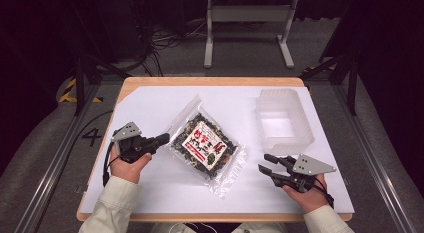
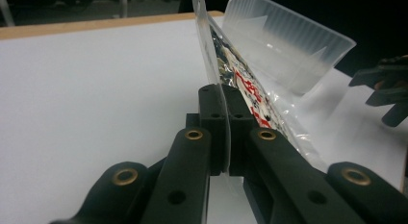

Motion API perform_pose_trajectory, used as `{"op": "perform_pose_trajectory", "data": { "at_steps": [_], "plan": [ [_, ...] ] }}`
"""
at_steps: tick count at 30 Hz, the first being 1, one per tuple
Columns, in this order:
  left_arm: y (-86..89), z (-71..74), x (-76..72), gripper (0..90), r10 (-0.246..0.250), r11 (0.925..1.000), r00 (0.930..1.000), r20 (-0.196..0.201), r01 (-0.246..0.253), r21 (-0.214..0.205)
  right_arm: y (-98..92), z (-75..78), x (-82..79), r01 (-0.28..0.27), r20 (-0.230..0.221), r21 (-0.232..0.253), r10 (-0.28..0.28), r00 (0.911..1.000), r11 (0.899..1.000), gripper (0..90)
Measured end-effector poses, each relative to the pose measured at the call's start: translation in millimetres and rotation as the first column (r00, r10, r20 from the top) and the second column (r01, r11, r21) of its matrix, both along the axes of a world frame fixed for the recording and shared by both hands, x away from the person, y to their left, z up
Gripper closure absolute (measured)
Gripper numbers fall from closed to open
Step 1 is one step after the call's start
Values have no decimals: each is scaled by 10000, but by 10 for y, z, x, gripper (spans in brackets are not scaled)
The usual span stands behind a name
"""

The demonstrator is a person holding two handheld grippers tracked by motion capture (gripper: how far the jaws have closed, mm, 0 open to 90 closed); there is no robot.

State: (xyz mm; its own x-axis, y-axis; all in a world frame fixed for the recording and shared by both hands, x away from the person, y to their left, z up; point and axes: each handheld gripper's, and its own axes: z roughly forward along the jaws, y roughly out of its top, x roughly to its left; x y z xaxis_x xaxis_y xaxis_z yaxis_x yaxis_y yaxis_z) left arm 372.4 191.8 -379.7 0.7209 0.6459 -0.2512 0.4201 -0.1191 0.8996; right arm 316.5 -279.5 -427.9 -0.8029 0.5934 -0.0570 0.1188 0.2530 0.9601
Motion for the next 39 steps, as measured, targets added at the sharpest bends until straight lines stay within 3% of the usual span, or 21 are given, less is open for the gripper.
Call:
{"op": "perform_pose_trajectory", "data": {
  "at_steps": [3,9,11,21,28,34,39],
  "plan": [
    [-5,64,-35,897,-36,9999,9997,242,39,-138,7,6,2,-53,0,-26,53,10000,10000,572],
    [7,155,-91,898,-145,9992,9993,332,157,-355,7,26,-2,-72,30,1,72,10000,10000,579],
    [1,230,-129,898,-285,9989,9978,605,307,-361,7,44,3,-85,33,28,85,10000,10000,583],
    [-72,437,-245,898,-633,9974,9903,1240,670,-251,39,116,9,-212,218,117,210,9995,9997,579],
    [-72,570,-309,898,-845,9958,9814,1726,892,-196,51,200,19,-310,359,233,301,9989,9992,576],
    [-66,642,-341,898,-899,9955,9787,1848,936,-112,84,251,40,-373,435,202,364,9984,9991,571],
    [-58,715,-346,898,-1001,9947,9754,1965,1029,-37,143,351,91,-513,558,314,495,9972,9982,510]
  ]
}}
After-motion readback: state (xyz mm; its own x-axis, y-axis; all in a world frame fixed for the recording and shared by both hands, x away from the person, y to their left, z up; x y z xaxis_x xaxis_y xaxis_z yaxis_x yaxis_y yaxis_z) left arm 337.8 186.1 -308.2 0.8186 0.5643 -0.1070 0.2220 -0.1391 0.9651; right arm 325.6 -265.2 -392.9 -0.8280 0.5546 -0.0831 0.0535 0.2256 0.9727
